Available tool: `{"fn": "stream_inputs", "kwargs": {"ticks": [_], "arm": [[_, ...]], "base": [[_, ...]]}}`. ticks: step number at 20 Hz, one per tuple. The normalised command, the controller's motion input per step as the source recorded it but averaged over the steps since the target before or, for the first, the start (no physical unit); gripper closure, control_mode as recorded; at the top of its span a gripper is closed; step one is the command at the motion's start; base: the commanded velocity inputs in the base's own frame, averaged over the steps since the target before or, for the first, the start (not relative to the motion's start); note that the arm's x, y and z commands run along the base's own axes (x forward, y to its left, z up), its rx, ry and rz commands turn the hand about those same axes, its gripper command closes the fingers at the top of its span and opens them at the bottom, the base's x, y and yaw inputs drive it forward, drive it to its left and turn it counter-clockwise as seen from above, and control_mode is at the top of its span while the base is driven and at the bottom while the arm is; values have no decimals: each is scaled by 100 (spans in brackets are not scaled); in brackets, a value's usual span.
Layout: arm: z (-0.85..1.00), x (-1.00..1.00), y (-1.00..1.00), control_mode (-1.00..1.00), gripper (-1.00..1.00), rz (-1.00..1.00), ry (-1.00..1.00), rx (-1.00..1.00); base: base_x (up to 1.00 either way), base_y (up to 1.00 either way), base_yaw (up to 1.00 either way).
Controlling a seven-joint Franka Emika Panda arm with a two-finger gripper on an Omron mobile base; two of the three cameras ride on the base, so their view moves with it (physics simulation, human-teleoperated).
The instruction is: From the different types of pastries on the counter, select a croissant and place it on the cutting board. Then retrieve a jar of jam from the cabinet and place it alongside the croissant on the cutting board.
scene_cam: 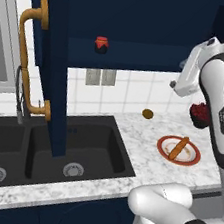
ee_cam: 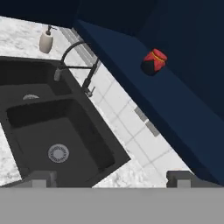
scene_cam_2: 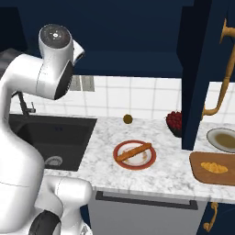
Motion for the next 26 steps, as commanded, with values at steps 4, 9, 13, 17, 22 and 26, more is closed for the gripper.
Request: {"fn": "stream_inputs", "kwargs": {"ticks": [4, 9, 13, 17, 22, 26], "arm": [[57, 89, 11, -100, -100, 5, -8, 13], [32, 57, 12, -100, -100, 5, 3, 9], [9, 63, 0, -100, -100, 0, 9, 15], [-15, 19, 18, -100, -100, 15, 6, 16], [-14, 19, 41, -100, -100, 32, 1, 11], [1, 27, 53, -100, -100, 7, 0, 1]], "base": [[0, 0, 0], [0, 0, 0], [0, 0, 0], [0, 0, 0], [0, 0, 0], [0, 0, 0]]}}
